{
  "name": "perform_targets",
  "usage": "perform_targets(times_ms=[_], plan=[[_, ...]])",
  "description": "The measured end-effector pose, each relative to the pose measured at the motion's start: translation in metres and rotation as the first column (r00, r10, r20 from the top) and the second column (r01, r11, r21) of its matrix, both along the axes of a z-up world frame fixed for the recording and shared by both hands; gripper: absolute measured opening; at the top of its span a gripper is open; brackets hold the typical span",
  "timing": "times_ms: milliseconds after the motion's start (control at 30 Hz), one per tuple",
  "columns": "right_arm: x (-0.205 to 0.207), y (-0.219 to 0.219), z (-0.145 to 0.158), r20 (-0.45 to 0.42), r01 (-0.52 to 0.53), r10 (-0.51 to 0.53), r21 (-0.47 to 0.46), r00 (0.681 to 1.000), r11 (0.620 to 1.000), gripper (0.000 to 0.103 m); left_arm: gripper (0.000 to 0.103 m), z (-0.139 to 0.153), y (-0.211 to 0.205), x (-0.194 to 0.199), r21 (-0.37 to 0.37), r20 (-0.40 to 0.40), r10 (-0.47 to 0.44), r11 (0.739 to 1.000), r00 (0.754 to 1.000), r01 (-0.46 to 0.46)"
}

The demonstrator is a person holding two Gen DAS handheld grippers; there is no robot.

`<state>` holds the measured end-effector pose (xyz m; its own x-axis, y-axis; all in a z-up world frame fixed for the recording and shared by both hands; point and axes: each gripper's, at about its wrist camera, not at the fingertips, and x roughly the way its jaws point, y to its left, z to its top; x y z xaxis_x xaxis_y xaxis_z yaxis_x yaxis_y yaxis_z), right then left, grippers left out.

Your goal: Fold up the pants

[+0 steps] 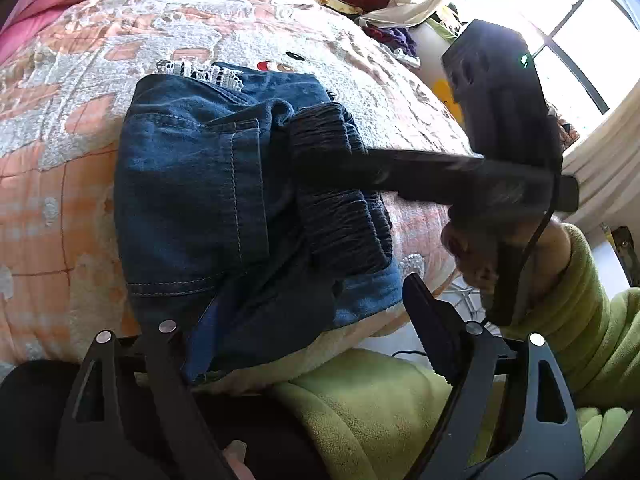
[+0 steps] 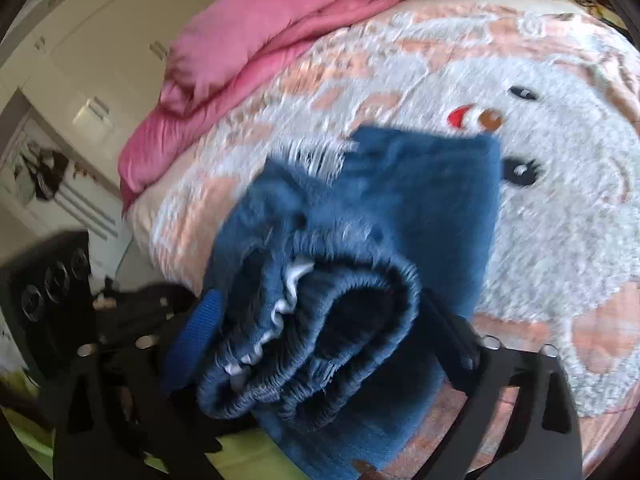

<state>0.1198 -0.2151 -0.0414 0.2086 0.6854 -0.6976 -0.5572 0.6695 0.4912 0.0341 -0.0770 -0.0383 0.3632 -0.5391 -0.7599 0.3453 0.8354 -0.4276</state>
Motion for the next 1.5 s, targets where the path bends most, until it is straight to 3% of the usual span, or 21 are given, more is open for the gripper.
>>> perform_targets(times_ms=[33,67,200,333,433,667,767,867,1100,1333,1500], plan=[[-0.003,0.005,0.002,0.01,-0.035,0.035,-0.003,0.999,0.999,0.035,0.076,0.0,0.0,-0.001,0.006,0.002,0.003,1.0,1.0,-0.003],[-0.008,0.008,0.008,0.036,-0.069,0.068,0.016,0.997,0.998,0.033,0.076,0.002,0.001,-0.004,0.007,0.003,0.004,1.0,1.0,-0.004],[-0.016,0.007,0.033,0.123,-0.118,0.105,0.099,0.987,0.988,0.032,0.077,0.006,0.002,-0.002,-0.003,0.024,0.009,1.0,1.0,-0.009],[0.001,-0.005,0.01,0.043,-0.037,0.035,0.06,0.998,0.998,0.033,0.077,0.005,0.006,-0.004,0.012,0.016,0.024,1.0,1.0,-0.024],[0.004,-0.016,-0.004,0.004,0.014,-0.014,0.044,1.0,0.999,0.039,0.077,0.006,0.009,-0.004,0.005,0.015,0.031,1.0,0.999,-0.031],[-0.002,-0.018,0.006,0.032,0.027,-0.028,0.022,0.999,0.999,0.06,0.08,0.013,0.014,-0.007,0.028,0.029,0.05,0.998,0.998,-0.051],[-0.007,-0.024,0.017,0.071,0.047,-0.048,0.017,0.996,0.999,0.073,0.083,0.017,0.015,-0.01,0.042,0.044,0.066,0.997,0.997,-0.068],[-0.009,-0.03,0.028,0.11,0.067,-0.07,0.023,0.991,0.997,0.08,0.091,0.023,0.02,-0.013,0.064,0.064,0.09,0.993,0.994,-0.095],[-0.018,-0.042,0.058,0.23,0.125,-0.122,0.003,0.965,0.992,0.096,0.093,0.039,0.033,-0.017,0.107,0.11,0.152,0.981,0.982,-0.164],[-0.03,-0.049,0.076,0.325,0.167,-0.151,-0.02,0.934,0.986,0.097,0.093,0.05,0.043,-0.017,0.14,0.163,0.214,0.961,0.963,-0.238],[-0.034,-0.053,0.076,0.337,0.186,-0.166,-0.029,0.927,0.982,0.097,0.093,0.05,0.046,-0.014,0.164,0.173,0.236,0.95,0.956,-0.264]])
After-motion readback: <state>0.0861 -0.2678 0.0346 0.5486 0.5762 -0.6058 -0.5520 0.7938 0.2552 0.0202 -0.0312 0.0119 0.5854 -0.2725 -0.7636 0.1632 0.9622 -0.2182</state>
